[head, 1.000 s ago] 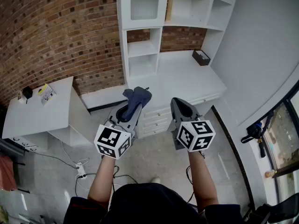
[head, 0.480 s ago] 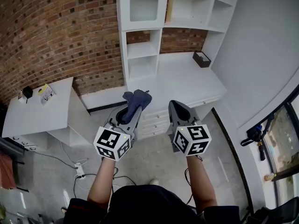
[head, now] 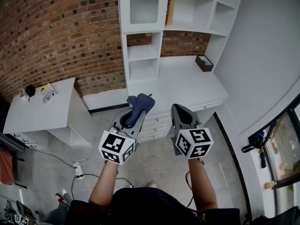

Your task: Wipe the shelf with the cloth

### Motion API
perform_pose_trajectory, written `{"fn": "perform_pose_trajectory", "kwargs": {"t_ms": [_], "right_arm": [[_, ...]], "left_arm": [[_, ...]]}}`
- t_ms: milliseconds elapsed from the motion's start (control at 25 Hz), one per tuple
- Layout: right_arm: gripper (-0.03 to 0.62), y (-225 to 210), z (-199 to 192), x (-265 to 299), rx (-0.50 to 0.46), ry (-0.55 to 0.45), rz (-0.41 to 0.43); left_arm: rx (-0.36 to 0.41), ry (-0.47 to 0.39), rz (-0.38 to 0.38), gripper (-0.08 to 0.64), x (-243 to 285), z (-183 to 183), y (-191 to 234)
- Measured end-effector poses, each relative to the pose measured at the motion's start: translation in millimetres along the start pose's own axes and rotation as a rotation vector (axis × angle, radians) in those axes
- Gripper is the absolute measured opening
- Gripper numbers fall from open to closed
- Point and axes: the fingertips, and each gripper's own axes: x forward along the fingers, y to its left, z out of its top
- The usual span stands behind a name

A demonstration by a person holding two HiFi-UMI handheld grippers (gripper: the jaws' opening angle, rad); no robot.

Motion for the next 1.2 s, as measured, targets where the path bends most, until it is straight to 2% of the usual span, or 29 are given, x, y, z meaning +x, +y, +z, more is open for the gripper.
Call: {"fn": "perform_pose_trajectory", "kwargs": {"t_ms": [200, 600, 1200], "right_arm": [[0.017, -13, -6, -5, 0.010, -0.003, 0.031], [0.017, -34, -9, -8, 0.018, -0.004, 0.052], [0.017, -47, 3, 34, 0.006, -0.025, 0.083]], "left_arm": [[-0.037, -0.006, -0.009, 0.071, 5, -4, -20], [-0.018, 0.013, -0.003, 0.071, 25, -10, -41], [-0.029, -0.015, 0.010, 0.071, 62, -3, -13]]}}
